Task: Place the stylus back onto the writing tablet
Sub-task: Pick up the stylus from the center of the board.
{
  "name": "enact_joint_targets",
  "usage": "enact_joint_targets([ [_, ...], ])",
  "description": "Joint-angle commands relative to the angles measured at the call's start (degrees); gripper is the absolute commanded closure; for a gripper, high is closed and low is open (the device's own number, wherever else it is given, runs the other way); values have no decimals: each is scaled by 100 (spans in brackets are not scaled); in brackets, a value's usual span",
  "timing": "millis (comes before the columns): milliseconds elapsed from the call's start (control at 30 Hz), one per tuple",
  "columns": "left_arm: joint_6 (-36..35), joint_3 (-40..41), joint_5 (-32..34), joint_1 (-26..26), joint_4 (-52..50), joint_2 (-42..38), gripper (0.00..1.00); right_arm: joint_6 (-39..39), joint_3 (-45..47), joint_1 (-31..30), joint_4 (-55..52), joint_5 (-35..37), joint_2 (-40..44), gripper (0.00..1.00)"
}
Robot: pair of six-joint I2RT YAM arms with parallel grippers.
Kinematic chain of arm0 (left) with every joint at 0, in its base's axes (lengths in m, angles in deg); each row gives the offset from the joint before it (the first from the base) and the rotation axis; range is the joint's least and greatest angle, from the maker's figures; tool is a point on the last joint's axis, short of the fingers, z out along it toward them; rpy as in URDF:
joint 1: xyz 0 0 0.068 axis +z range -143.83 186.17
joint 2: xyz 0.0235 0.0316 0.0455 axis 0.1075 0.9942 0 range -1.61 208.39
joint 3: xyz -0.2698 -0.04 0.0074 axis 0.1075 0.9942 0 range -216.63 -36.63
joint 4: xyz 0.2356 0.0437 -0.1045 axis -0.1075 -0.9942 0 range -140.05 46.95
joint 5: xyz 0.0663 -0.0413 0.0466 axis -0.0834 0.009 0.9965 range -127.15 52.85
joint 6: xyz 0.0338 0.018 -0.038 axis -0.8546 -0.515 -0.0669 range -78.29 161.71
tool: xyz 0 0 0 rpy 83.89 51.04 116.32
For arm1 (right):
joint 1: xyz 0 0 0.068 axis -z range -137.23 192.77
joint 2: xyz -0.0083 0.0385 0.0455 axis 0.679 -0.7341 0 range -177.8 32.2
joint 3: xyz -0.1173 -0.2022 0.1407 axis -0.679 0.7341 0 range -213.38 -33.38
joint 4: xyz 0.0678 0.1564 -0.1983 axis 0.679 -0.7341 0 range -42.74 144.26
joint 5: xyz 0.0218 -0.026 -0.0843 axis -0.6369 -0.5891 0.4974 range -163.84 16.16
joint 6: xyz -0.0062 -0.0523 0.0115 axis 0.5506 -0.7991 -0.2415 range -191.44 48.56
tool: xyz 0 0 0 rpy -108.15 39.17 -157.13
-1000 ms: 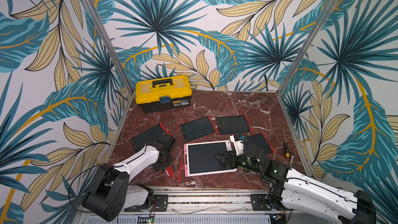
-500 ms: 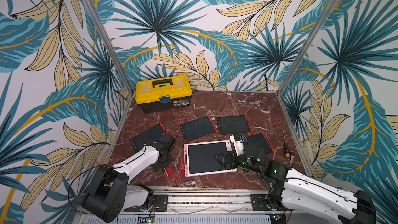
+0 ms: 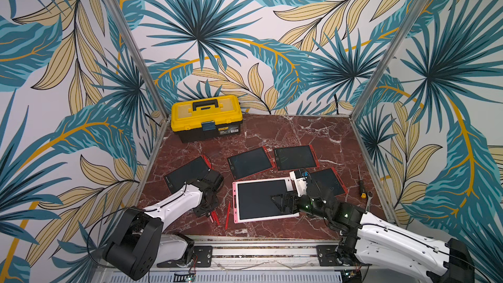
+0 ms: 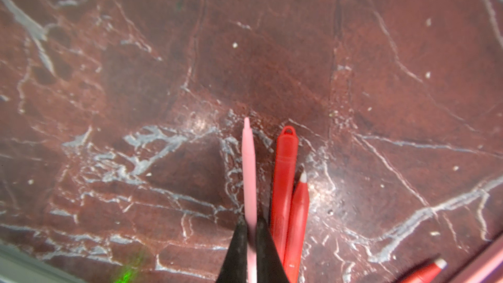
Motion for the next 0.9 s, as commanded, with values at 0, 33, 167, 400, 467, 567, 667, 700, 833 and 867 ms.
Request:
enact_joint_targets([
  [0, 44, 115, -118, -47, -31, 218, 90, 1, 61, -26, 6, 49, 105, 0],
  [33, 44, 117, -110, -45, -32, 213, 90, 5, 69, -22, 5, 45, 121, 0],
  [167, 44, 123, -105, -49, -31, 204, 93, 10, 78, -23, -20, 45, 131, 0],
  [400, 61, 141, -101, -50, -18, 168, 91, -3, 78, -27, -57, 50, 158, 1],
  [467, 62, 141, -101, -53, -26, 168, 89, 6, 86, -24, -57, 50, 162, 0],
  [567, 48, 132, -105, -58, -31, 193, 89, 10, 97, -25, -48, 72, 170, 0],
  [667, 44, 123, -109, -56, -29, 199, 89, 10, 104, -22, -47, 78, 181, 0],
  [700, 44, 130, -109, -57, -26, 196, 89, 21, 104, -22, -48, 80, 184, 0],
  [833, 44, 123, -109, -56, -31, 202, 90, 21, 104, -27, -49, 72, 192, 0],
  [867, 40, 123, -109, -53, -30, 202, 91, 19, 104, -29, -48, 71, 193, 0],
])
